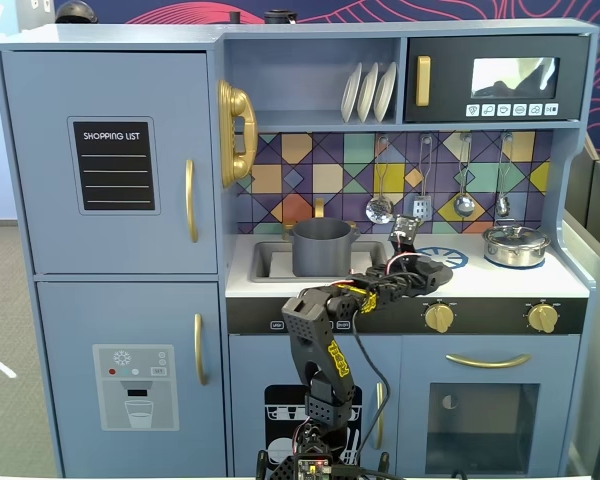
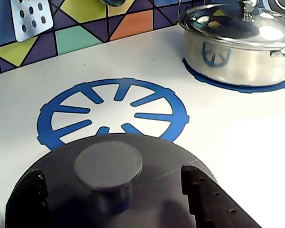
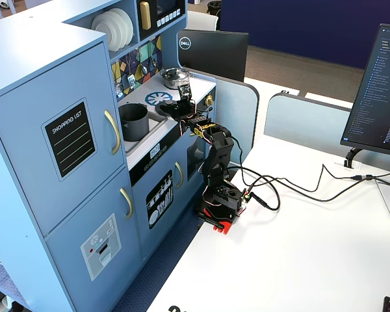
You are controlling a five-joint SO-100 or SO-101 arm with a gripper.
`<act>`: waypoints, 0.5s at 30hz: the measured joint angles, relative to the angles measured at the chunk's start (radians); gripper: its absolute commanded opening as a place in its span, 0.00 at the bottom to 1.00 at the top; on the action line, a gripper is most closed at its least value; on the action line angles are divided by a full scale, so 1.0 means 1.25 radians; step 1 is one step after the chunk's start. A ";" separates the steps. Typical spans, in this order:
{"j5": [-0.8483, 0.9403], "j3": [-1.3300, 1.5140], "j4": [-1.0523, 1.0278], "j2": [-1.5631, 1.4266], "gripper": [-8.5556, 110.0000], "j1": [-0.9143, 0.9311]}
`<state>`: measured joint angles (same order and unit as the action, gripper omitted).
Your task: Pick up the lid from the counter and put it on the gray recipient
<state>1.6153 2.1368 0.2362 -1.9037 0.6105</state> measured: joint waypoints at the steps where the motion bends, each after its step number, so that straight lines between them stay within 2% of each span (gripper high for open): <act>1: 0.000 -0.010 0.002 0.013 0.30 0.000; 3: 0.000 -0.025 0.002 0.036 0.27 0.000; 6: 0.000 -0.034 0.011 0.054 0.10 -0.005; 7: 0.000 -0.036 0.013 0.056 0.07 -0.009; 15: -0.007 -0.036 0.061 0.056 0.07 -0.038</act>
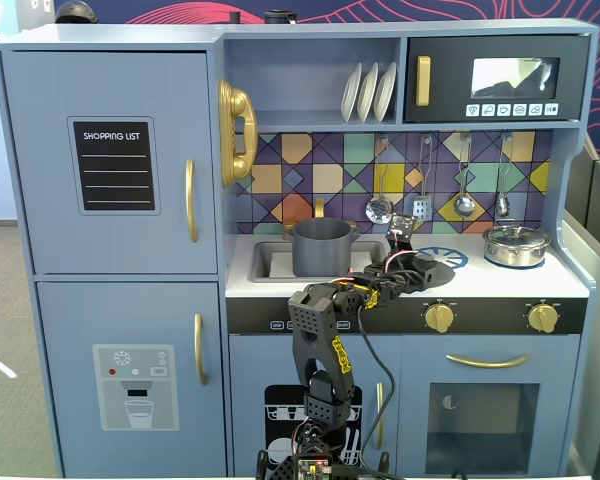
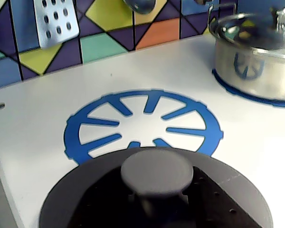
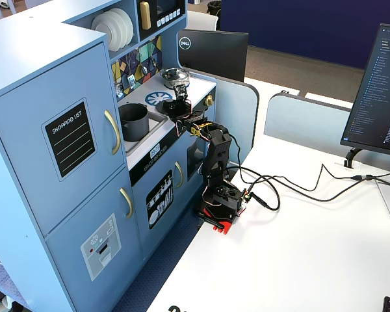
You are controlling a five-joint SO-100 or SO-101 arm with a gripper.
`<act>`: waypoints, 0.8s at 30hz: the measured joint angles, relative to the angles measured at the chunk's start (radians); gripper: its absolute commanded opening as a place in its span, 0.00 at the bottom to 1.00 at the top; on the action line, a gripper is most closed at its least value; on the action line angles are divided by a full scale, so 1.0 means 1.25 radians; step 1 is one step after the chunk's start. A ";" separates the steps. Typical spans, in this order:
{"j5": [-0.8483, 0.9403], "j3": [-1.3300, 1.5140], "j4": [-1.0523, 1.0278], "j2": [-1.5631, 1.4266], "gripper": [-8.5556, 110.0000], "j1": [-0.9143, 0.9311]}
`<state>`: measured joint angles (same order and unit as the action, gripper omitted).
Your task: Pick up the lid from the counter and put it on the gray recipient
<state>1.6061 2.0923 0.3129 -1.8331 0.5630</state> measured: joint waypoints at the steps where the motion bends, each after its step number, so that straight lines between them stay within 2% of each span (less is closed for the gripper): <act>1: 0.000 0.000 0.002 0.000 0.07 0.000; 13: 0.000 0.000 -0.005 -0.042 0.07 0.000; 24: -0.020 -0.117 -0.184 -0.182 0.07 -0.053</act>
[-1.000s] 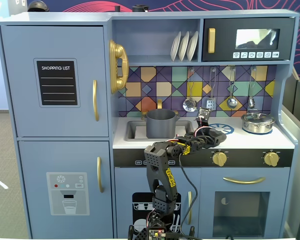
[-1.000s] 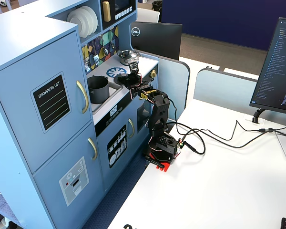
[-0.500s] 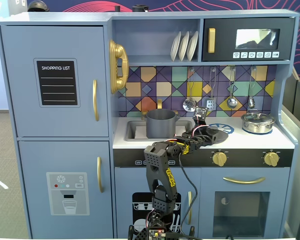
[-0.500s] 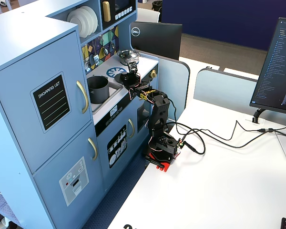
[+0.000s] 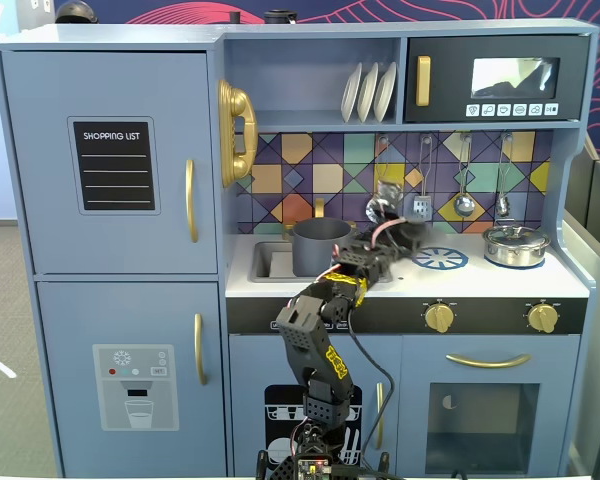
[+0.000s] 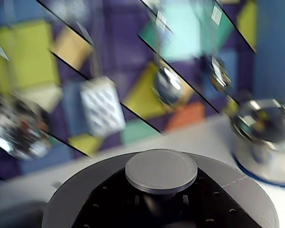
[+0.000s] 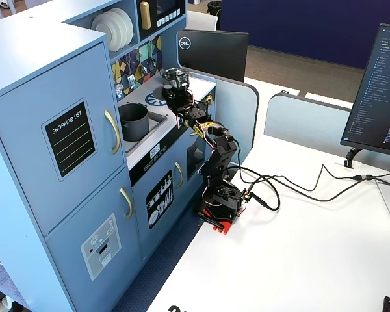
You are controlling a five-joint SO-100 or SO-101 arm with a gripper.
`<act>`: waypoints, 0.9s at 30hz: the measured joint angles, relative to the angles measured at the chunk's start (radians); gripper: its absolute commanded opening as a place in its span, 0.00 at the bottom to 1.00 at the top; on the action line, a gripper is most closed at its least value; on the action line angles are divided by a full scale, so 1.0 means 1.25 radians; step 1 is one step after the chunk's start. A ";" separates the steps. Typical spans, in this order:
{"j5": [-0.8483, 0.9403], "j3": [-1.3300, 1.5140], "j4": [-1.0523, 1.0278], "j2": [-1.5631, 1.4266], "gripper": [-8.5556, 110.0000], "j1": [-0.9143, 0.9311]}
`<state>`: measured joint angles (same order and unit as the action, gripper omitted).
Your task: Pick up the lid from the counter and put it on the gray recipient
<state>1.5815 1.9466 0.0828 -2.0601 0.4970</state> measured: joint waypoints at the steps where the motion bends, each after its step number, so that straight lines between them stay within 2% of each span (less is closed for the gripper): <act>1: -0.002 -0.013 -0.011 -0.009 0.07 -0.013; 14: -0.010 -0.088 -0.146 -0.088 0.07 -0.227; 27: 0.001 -0.088 -0.194 -0.097 0.07 -0.339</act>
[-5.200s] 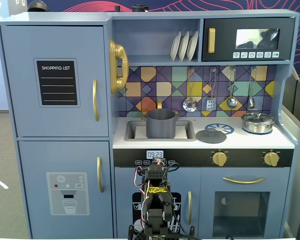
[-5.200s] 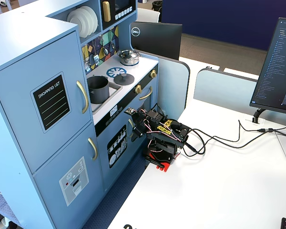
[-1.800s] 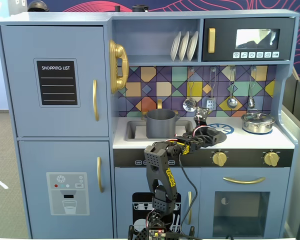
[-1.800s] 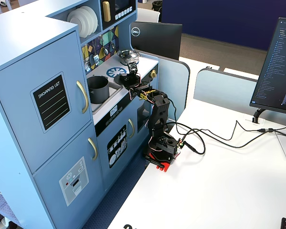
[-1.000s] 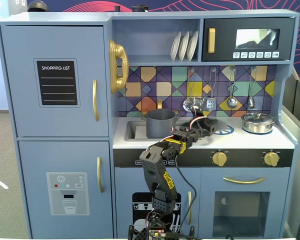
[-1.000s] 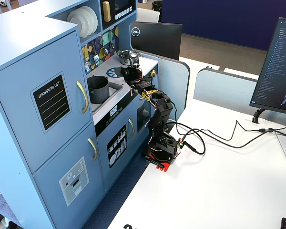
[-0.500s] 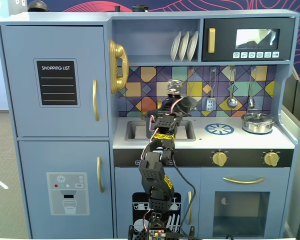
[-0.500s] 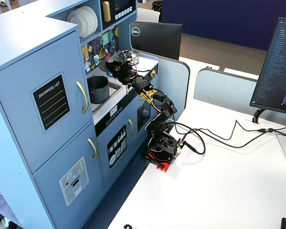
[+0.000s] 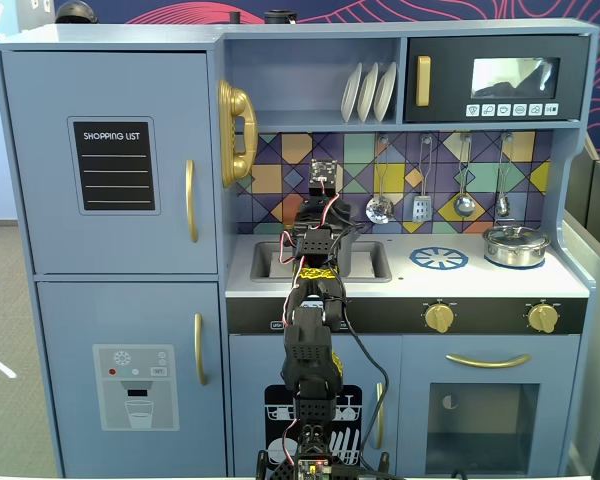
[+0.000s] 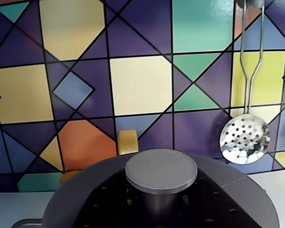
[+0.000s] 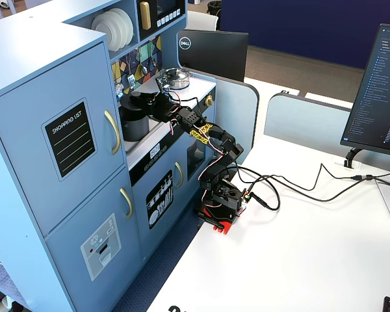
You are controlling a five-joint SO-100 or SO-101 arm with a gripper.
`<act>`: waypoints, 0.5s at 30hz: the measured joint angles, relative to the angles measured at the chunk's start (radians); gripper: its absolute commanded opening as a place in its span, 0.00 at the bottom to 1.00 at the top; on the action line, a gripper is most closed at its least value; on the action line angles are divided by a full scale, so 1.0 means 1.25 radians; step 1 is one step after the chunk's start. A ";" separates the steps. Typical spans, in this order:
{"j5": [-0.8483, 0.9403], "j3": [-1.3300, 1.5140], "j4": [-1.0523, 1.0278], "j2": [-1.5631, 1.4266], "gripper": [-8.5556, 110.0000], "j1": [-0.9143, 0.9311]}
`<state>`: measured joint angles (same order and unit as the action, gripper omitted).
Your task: Pick up the lid from the counter and put it on the gray recipient
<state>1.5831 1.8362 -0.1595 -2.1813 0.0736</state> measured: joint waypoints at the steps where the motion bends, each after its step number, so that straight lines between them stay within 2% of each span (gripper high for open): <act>1: 0.000 0.000 0.000 0.000 0.07 -0.002; 15: 0.015 0.034 0.069 0.063 0.07 -0.025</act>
<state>1.6015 1.8791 -0.0736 -2.1031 0.0430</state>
